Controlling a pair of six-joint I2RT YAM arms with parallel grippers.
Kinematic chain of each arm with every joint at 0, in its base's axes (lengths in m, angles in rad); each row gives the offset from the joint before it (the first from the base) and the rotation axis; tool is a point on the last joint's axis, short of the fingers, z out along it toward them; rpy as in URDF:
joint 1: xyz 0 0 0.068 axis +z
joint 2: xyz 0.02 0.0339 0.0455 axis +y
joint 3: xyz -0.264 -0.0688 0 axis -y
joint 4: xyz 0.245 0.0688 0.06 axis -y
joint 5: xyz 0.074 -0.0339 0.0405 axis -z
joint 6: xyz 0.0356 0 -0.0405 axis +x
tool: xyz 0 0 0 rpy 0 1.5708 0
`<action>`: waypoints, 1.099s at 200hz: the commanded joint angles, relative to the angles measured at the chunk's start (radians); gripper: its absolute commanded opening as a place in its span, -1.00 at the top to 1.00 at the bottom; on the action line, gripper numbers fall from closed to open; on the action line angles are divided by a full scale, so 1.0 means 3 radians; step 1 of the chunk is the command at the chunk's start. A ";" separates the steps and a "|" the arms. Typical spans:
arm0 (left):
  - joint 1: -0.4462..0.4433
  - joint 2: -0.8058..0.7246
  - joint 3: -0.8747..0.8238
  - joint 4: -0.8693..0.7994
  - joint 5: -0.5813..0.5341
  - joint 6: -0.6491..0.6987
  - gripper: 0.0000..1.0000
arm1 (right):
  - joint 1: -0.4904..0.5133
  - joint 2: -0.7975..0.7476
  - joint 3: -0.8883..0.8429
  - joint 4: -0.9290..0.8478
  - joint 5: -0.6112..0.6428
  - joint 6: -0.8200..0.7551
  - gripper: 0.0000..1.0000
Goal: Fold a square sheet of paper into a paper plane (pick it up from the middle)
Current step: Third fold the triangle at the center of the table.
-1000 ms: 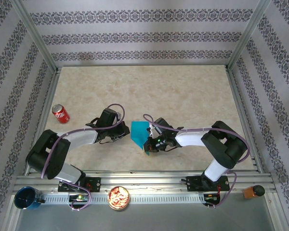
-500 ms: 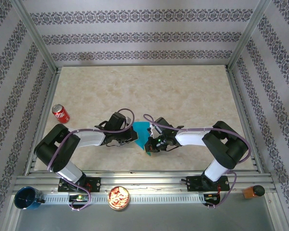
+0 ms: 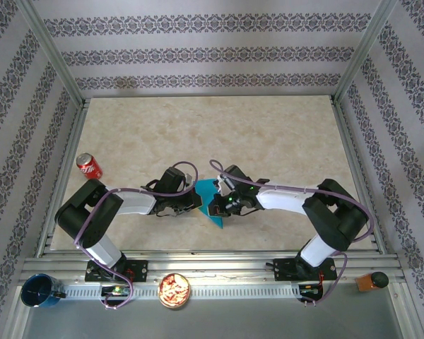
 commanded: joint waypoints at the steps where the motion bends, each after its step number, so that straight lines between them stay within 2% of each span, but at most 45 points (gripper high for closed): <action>1: -0.0019 0.0068 -0.0096 -0.0147 -0.0090 0.0055 1.00 | 0.0042 0.0190 0.0120 0.0071 0.0082 0.0115 0.86; 62: -0.0019 0.0059 -0.0089 -0.0165 -0.0120 0.0073 1.00 | 0.0076 0.0476 0.0096 0.0143 0.0194 0.0157 0.86; 101: -0.0019 0.0088 -0.0119 -0.0150 -0.0136 0.0066 1.00 | 0.0106 0.0235 -0.0085 -0.0003 0.0228 0.0136 0.85; 134: -0.0019 0.0123 -0.0105 -0.0175 -0.0125 0.0071 1.00 | 0.0106 0.0118 0.0007 0.0166 0.0143 0.0167 0.84; 194: -0.0019 0.0161 -0.0096 -0.0165 -0.0116 0.0066 1.00 | 0.0096 0.0507 0.0113 0.0330 0.0180 0.0192 0.81; 220: -0.0018 0.0166 -0.0105 -0.0180 -0.0138 0.0066 1.00 | 0.0101 0.0457 -0.0046 0.0332 0.0190 0.0190 0.79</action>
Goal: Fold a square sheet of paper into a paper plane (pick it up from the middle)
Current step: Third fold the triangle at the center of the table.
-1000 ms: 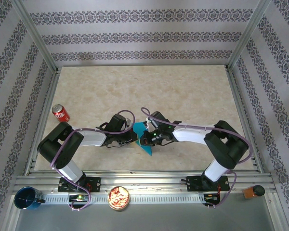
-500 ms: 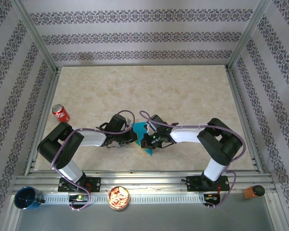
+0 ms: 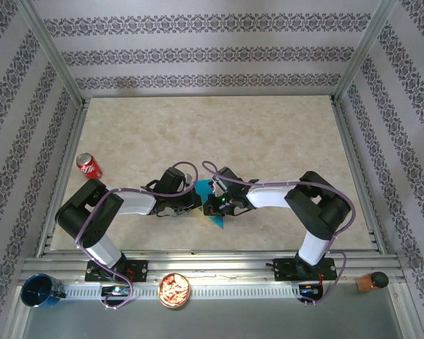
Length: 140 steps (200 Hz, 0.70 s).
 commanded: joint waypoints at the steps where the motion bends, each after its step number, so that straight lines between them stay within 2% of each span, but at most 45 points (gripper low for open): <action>1: -0.0018 0.0151 -0.0092 -0.0222 -0.0154 0.0066 1.00 | 0.0032 -0.0013 -0.0137 -0.0005 0.0066 0.0014 0.79; 49: -0.0014 0.0216 -0.0089 -0.0242 -0.0179 0.0076 1.00 | 0.0008 -0.0406 -0.0407 -0.0030 0.0034 -0.0020 0.70; 140: -0.0008 0.0219 -0.0075 -0.0284 -0.0176 0.0057 1.00 | -0.0135 -0.0944 -0.1069 -0.0265 0.0067 -0.0154 0.70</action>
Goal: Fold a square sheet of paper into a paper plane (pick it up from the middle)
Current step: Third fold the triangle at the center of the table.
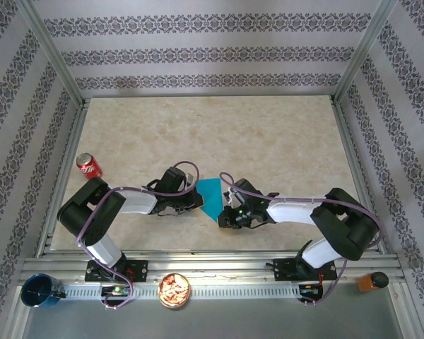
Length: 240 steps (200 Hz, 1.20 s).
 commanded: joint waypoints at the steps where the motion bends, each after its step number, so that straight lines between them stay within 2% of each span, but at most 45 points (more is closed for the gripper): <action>1: -0.0008 0.0149 -0.0106 -0.0351 -0.0226 0.0055 1.00 | -0.0064 -0.0084 -0.0170 -0.0260 0.0059 -0.0084 0.70; 53: -0.0008 0.0101 -0.0145 -0.0346 -0.0242 0.0031 1.00 | -0.0112 -0.0370 0.0046 -0.0036 -0.0144 -0.0024 0.71; 94: -0.0009 0.0143 -0.0143 -0.0270 -0.0207 -0.0002 1.00 | -0.0092 0.0277 0.0644 0.0004 -0.0273 -0.0120 0.74; 127: -0.0009 0.0159 -0.0154 -0.0219 -0.0199 -0.0032 1.00 | -0.0069 0.0671 0.0822 0.0056 -0.0215 -0.0098 0.75; 165: -0.0008 0.0169 -0.0170 -0.0229 -0.0245 -0.0049 1.00 | -0.0056 0.0668 0.0543 0.0006 -0.0127 -0.0152 0.75; 204: -0.0010 0.0239 -0.0158 -0.0200 -0.0247 -0.0081 1.00 | -0.0071 0.0314 0.0076 -0.0022 -0.0068 -0.0225 0.73; 240: -0.0009 0.0236 -0.0159 -0.0188 -0.0245 -0.0104 1.00 | -0.0123 0.0026 -0.0130 -0.0204 -0.0036 -0.0287 0.72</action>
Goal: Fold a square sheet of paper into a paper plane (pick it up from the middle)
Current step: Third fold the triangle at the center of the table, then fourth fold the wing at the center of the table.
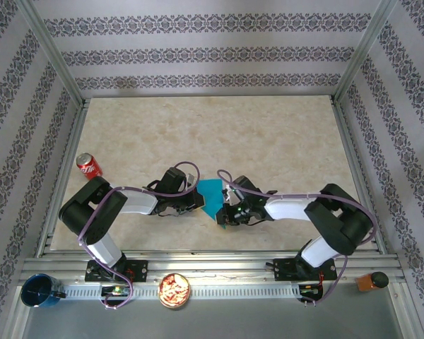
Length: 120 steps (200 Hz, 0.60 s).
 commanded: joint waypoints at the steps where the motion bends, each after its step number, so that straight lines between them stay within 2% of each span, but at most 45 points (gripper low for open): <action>1: -0.0009 0.0181 -0.0127 -0.0347 -0.0308 -0.0025 1.00 | -0.0056 -0.0145 -0.0181 -0.0402 0.0083 -0.0119 0.72; 31: -0.0008 0.0109 -0.0211 -0.0269 -0.0339 -0.0168 1.00 | -0.0113 -0.0461 -0.0142 -0.0557 0.0281 -0.0096 0.68; 71: -0.0083 -0.0088 -0.0479 0.0160 -0.0564 -0.0673 1.00 | -0.0292 -0.0713 -0.0004 -0.0622 0.0638 0.0061 0.51; 95: -0.0210 -0.0182 -0.0584 0.0380 -0.0808 -0.1008 1.00 | -0.0387 -0.0624 0.0027 -0.0317 0.0480 0.0149 0.43; 120: -0.0364 -0.0287 -0.0578 0.0417 -0.1033 -0.1170 1.00 | -0.0388 -0.0372 0.0224 -0.0346 0.0384 0.0072 0.35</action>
